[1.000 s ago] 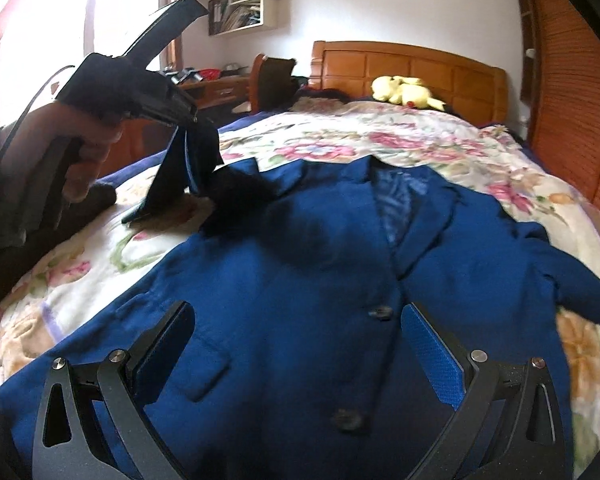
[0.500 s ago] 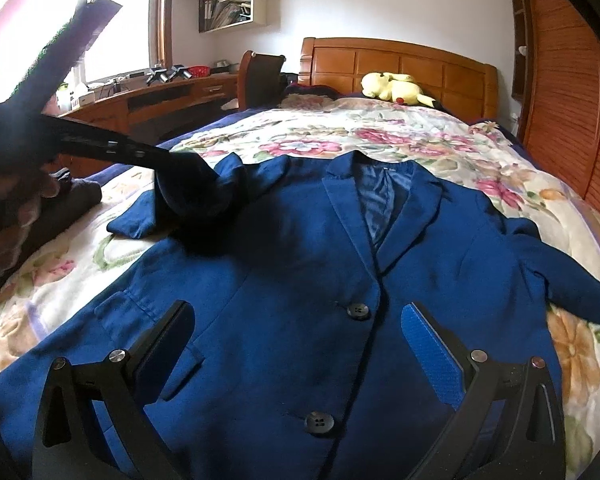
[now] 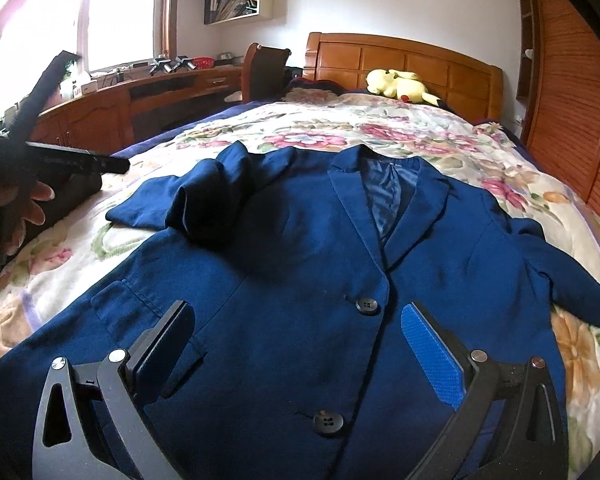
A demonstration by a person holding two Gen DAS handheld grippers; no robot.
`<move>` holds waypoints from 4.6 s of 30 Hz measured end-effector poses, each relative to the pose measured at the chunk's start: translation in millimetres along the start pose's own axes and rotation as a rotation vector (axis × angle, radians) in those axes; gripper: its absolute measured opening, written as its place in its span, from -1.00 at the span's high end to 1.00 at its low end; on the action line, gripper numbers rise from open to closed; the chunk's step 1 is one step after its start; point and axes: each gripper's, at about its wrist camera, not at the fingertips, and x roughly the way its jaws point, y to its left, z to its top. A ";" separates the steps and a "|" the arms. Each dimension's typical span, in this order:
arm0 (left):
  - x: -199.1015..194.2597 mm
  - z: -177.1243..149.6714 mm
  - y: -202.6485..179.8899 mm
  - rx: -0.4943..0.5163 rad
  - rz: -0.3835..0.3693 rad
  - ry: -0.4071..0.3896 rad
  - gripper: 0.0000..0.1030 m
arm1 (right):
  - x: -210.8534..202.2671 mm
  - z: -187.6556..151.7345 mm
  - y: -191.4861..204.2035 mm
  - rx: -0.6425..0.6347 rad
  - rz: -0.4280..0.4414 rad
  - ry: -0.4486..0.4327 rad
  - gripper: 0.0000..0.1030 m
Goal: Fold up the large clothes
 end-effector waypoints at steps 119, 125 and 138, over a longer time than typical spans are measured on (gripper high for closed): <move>-148.3 -142.9 -110.5 0.136 -0.144 -0.080 -0.31 | -119.1 -49.0 -110.6 0.084 0.173 -0.122 0.90; -149.5 -138.1 -128.6 0.155 -0.155 -0.092 -0.31 | -146.5 -62.6 -113.8 0.082 0.079 -0.203 0.90; -152.7 -120.3 -168.0 0.181 -0.184 -0.126 -0.31 | -173.4 -78.1 -128.4 0.114 0.080 -0.176 0.68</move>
